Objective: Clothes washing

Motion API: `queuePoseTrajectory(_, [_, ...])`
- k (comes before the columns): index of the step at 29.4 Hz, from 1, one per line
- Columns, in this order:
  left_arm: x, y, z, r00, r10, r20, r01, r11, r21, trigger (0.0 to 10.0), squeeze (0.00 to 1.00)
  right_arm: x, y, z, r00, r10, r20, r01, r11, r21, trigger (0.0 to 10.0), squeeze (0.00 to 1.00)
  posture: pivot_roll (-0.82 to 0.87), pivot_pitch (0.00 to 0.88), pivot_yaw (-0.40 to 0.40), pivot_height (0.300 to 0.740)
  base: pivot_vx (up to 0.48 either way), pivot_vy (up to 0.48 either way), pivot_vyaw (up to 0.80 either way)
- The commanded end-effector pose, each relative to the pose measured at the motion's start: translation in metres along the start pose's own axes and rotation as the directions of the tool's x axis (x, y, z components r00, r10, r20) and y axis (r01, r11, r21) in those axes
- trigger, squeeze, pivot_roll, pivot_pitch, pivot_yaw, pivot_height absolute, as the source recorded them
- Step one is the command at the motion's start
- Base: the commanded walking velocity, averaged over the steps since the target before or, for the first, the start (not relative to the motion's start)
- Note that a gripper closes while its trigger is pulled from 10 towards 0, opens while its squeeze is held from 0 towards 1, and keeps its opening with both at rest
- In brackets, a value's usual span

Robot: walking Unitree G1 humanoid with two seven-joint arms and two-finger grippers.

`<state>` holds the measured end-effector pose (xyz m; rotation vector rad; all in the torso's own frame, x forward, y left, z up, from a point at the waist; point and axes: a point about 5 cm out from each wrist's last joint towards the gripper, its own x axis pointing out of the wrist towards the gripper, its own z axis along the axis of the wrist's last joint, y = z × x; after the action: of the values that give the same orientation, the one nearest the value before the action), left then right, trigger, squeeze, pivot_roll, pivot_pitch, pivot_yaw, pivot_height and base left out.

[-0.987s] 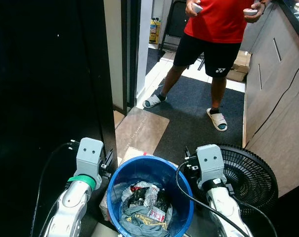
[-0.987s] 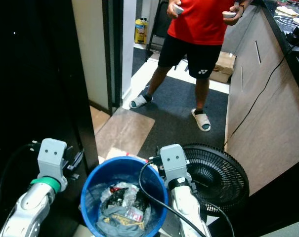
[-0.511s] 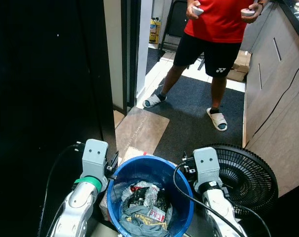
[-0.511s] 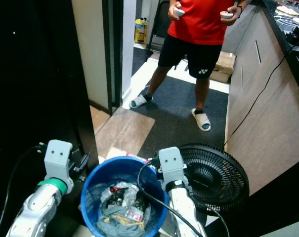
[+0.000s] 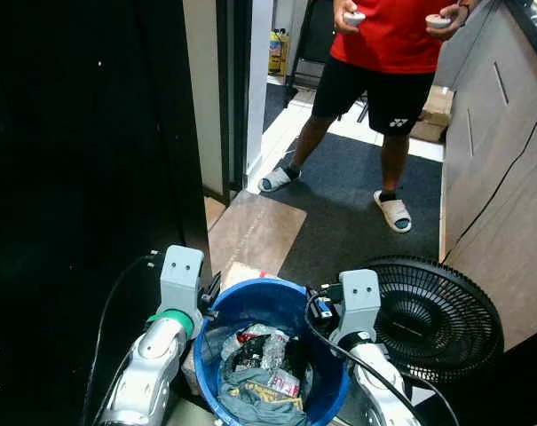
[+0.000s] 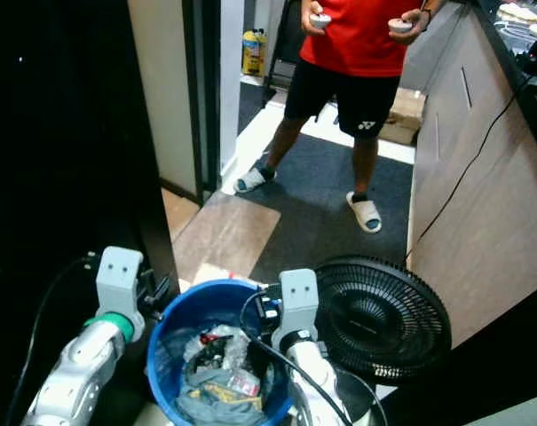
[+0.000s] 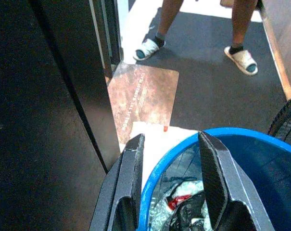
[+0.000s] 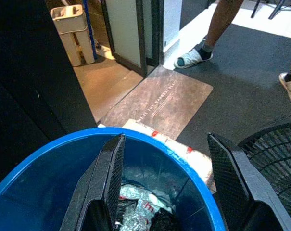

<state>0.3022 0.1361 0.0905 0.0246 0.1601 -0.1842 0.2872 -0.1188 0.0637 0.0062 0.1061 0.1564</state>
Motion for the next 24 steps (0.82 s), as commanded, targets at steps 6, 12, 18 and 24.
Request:
queuePoseTrajectory(6, [0.01, -0.004, -0.001, 0.997, -0.068, -0.024, 0.069, 0.997, 0.032, 10.0, 0.0, -0.005, -0.011, 0.003, 0.998, -0.056, 0.04, 0.059, 0.997, -0.051, 10.0, 0.0, -0.01, 0.018, 0.109, 0.74, 0.0, 0.0, 0.0])
queuePoseTrajectory(12, [0.014, -0.007, 0.003, 0.996, -0.086, -0.013, 0.086, 0.995, 0.041, 10.0, 0.0, -0.01, -0.016, 0.001, 0.996, -0.081, 0.036, 0.082, 0.996, -0.046, 10.0, 0.0, -0.01, 0.036, 0.103, 0.74, 0.0, 0.0, 0.0])
queuePoseTrajectory(18, [0.013, -0.001, 0.004, 0.996, -0.084, -0.002, 0.084, 0.995, 0.06, 10.0, 0.0, -0.009, -0.017, 0.004, 0.995, -0.087, 0.056, 0.09, 0.994, -0.059, 10.0, 0.0, 0.0, 0.039, 0.103, 0.74, 0.0, 0.0, 0.0])
queuePoseTrajectory(24, [0.011, 0.006, 0.009, 0.997, -0.07, 0.02, 0.069, 0.995, 0.068, 10.0, 0.0, -0.001, -0.004, 0.01, 0.996, -0.041, 0.085, 0.049, 0.995, -0.092, 10.0, 0.0, 0.02, 0.037, 0.087, 0.74, 0.0, 0.0, 0.0])
